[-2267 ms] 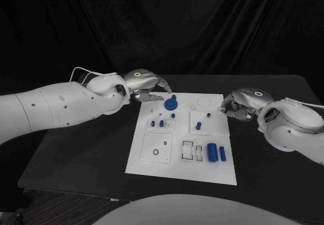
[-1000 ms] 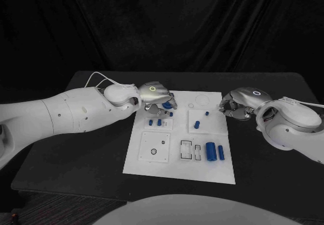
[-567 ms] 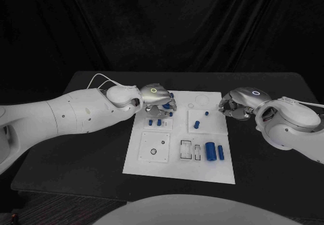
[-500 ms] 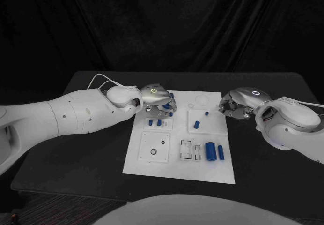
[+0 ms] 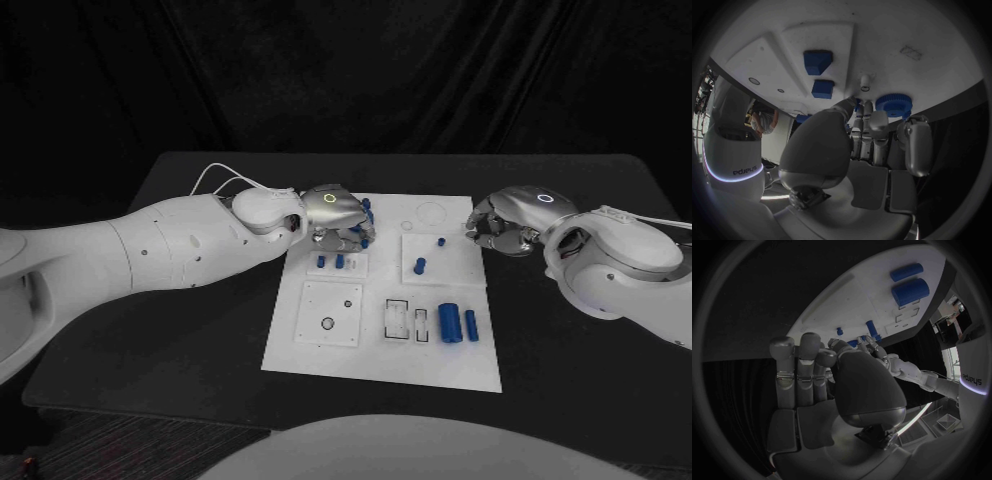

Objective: Assemble the parts on the task board

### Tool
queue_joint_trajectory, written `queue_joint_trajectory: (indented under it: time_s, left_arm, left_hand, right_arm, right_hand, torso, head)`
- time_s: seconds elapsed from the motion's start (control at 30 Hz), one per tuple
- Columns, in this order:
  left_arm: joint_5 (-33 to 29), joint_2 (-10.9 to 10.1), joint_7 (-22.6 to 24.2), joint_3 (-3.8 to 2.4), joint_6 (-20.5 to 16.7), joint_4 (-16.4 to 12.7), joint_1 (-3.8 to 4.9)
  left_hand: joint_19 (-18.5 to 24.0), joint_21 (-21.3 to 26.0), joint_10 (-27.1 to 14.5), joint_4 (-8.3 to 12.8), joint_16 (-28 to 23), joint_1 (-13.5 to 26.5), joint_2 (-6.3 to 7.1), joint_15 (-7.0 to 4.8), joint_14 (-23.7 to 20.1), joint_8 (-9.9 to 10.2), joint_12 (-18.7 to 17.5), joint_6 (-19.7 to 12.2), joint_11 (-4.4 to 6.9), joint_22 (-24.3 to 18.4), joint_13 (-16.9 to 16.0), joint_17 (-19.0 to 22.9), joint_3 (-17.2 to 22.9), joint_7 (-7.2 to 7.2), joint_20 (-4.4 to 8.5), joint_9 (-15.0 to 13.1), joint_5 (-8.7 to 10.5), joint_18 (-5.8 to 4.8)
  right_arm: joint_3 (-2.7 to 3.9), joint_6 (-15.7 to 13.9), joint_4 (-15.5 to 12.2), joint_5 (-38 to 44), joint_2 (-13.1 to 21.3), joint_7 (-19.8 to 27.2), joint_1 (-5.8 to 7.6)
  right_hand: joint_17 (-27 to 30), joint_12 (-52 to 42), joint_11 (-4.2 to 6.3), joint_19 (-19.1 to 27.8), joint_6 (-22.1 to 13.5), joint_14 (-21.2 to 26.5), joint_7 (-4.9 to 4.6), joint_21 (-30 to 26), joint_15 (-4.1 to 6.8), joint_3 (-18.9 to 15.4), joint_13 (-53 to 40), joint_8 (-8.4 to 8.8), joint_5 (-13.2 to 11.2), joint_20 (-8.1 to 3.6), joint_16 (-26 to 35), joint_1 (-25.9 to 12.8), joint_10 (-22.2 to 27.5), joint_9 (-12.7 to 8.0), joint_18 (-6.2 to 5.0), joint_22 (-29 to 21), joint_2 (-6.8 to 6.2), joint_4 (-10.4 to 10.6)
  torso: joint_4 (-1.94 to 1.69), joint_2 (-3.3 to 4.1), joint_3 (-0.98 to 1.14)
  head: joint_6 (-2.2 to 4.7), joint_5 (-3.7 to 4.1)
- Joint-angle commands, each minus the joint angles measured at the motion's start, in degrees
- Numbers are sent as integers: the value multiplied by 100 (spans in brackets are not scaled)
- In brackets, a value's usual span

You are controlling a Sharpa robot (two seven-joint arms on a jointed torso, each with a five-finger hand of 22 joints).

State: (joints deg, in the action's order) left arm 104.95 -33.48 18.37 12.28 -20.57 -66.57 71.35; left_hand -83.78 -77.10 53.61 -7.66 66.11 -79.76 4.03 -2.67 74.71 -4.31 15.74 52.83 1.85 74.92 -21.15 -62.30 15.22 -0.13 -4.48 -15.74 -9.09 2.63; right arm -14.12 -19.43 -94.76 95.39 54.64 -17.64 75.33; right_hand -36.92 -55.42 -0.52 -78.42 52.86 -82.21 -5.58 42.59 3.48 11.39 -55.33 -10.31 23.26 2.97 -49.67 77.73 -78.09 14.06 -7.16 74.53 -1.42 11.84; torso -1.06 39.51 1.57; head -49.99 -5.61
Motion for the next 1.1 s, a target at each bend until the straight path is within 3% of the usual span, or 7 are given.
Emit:
queue_joint_trajectory:
  time_s: [0.03,0.43,0.63,0.9,1.1]
  left_arm:
    - [3,21,55,1,-25,17,-32]
    - [3,10,350,1,-483,2,-57]
    - [3,-75,379,0,-692,-57,-59]
    - [3,-464,205,0,-831,-424,-27]
    - [3,-802,79,0,-737,-727,142]
  left_hand:
    - [37,29,88,25,1,-76,-40,-17,-40,-88,57,146,4,1117,-25,21,64,22,4,-20,-23,27]
    - [-44,-87,744,323,86,-253,-176,-5,35,-518,272,871,25,1156,-139,177,161,109,-3,-187,-269,-1]
    - [-55,-97,847,397,-96,-272,-170,21,-49,-543,227,914,22,1160,-99,489,188,118,-1,-197,-401,-4]
    - [-84,-118,1052,445,-186,-193,-126,22,4,-552,0,981,-4,1167,103,771,231,144,8,-201,-378,-8]
    - [-64,-57,1077,444,-265,-130,-127,28,-7,-504,-237,957,-6,1151,284,961,273,141,9,-182,-326,2]
  right_arm:
    - [3,-1,-6,30,-2,-27,-13]
    - [3,8,-1,30,-10,-34,-13]
    - [3,20,-5,30,-4,-39,-14]
    - [3,48,-32,30,38,-65,-13]
    - [3,78,-43,30,61,-90,-12]
  right_hand:
    - [7,28,7,-34,46,-23,-5,-34,-2,25,6,24,31,-12,34,35,49,-8,-56,-8,-4,-4]
    - [8,33,6,-33,49,-23,-5,-41,-2,31,9,24,31,-12,37,42,50,-9,-57,-10,-2,-9]
    - [24,47,5,-31,55,-20,-6,-52,-3,36,21,23,30,-13,52,49,54,-9,-58,-13,-2,-15]
    - [33,64,5,-29,58,-18,-6,-63,-3,38,36,22,27,-13,62,54,60,-10,-59,-16,-5,-20]
    - [43,77,6,-26,59,-16,-6,-76,-3,40,48,23,22,-13,71,59,65,-10,-61,-20,-8,-24]
  torso:
    - [-2,1,1]
    - [-3,0,3]
    - [-4,-1,2]
    - [-6,-1,1]
    - [-10,-2,0]
  head:
    - [-1,12]
    - [-1,15]
    - [-1,2]
    - [-1,37]
    - [-1,40]
